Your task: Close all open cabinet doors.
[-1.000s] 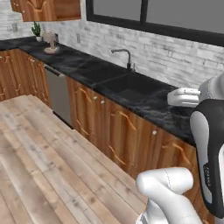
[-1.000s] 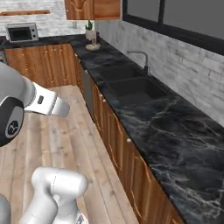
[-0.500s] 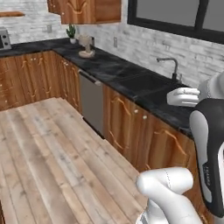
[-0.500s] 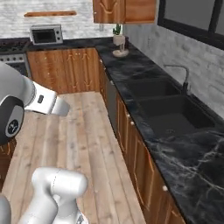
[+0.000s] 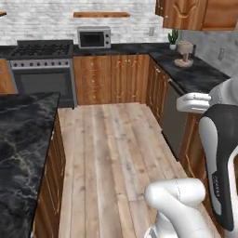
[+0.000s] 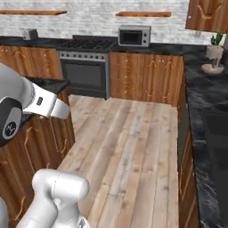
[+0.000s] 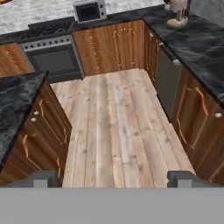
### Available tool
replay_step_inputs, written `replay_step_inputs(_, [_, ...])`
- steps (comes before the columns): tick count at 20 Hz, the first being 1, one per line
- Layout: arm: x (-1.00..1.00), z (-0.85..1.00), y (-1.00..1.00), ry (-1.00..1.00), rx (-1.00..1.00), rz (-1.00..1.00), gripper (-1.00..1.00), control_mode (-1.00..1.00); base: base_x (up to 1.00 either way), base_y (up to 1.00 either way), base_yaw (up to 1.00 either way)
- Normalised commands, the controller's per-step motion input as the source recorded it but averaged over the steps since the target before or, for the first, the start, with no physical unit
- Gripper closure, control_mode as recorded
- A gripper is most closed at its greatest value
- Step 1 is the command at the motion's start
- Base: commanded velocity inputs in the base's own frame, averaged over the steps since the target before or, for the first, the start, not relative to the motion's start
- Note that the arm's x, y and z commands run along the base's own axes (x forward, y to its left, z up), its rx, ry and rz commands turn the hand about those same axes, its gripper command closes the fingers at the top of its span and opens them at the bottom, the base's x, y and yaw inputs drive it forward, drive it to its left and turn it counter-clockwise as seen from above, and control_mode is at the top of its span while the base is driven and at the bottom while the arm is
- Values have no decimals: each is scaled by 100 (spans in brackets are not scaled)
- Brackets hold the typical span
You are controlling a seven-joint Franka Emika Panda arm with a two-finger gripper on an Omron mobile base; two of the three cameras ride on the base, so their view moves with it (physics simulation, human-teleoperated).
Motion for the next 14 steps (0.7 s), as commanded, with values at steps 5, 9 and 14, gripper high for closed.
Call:
replay_step_inputs(5, [0,0,0,0,0,0,-100,100,70,-16,68])
replay_step_inputs(9, [0,0,0,0,0,0,-100,100,97,-74,23])
replay_step_inputs(14, [0,0,0,0,0,0,-100,100,100,-100,-4])
